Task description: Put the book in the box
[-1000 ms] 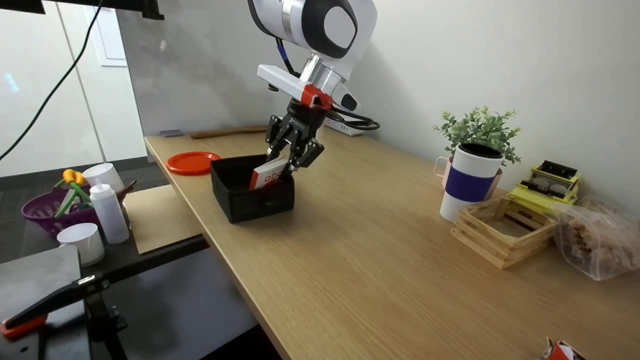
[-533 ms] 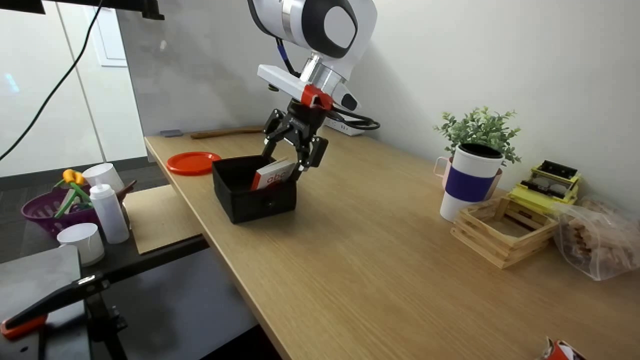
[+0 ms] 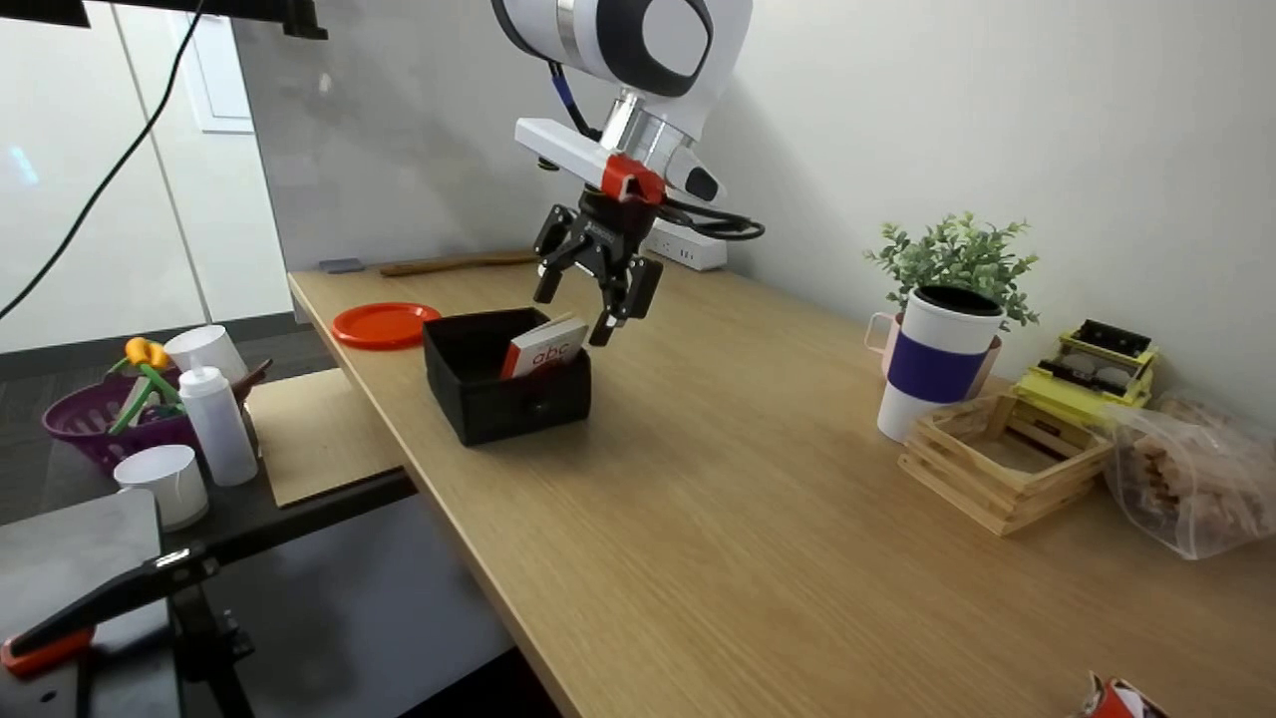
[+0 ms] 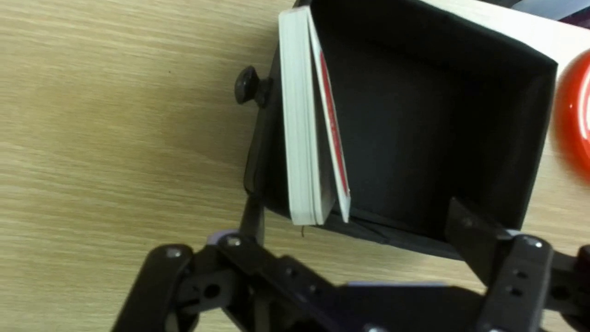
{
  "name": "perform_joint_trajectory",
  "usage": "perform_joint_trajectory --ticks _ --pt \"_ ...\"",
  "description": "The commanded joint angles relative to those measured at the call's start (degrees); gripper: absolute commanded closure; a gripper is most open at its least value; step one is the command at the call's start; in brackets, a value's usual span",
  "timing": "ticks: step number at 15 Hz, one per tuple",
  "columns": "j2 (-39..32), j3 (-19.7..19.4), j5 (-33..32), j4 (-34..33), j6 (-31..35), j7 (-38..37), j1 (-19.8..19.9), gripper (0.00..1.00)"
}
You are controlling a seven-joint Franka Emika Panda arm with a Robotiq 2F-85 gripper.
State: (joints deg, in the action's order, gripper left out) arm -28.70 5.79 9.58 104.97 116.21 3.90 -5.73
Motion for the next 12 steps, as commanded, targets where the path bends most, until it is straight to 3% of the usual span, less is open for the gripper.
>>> perform_joint_trajectory --ticks 1,10,12 --pt "5.9 -0.4 -1.0 6.0 4.5 -3.7 -0.6 0.0" --pt "14.2 -0.1 -3.5 13.8 7.9 -11.6 -1.6 0.0" --pt "12.1 0.0 -3.2 10.9 6.2 -10.7 -1.3 0.0"
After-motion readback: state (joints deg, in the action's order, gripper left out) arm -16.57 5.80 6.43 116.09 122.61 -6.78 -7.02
